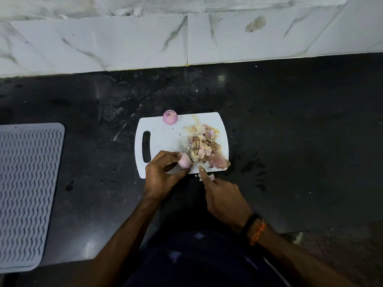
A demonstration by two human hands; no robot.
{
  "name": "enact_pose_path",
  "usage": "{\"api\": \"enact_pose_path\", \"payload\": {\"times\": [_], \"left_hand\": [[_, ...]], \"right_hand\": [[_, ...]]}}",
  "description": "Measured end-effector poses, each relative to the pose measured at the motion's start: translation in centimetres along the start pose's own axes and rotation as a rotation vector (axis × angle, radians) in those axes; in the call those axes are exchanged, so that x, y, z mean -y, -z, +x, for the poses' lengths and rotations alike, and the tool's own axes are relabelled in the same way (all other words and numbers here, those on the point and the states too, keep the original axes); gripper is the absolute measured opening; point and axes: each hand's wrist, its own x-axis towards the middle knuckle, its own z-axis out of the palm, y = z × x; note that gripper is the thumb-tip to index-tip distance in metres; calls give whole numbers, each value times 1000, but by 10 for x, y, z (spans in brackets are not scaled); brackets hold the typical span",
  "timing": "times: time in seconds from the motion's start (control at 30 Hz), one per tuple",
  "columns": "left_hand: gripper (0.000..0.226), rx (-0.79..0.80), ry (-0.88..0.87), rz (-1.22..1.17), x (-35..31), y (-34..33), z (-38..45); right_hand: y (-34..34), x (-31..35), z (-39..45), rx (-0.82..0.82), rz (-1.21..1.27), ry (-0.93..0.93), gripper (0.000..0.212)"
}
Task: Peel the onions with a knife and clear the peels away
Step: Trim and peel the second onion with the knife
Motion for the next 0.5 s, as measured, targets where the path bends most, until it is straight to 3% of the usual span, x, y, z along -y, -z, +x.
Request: {"api": "enact_pose_path", "payload": {"times": [0.1, 0.27, 0.37, 0.5], "left_hand": [[38, 38, 4, -30, 3, -2, -6], [37, 79, 203, -249, 4, 0, -11], [32, 122, 203, -297, 2, 0, -11], [42, 104, 200, -243, -1, -2, -7]], "right_hand": [[0, 0, -2, -18, 47, -60, 61], [1, -3, 9, -60, 94, -97, 61], [1, -6, 11, -76, 105, -84, 60], [6, -4, 15, -89, 144, -83, 58]]}}
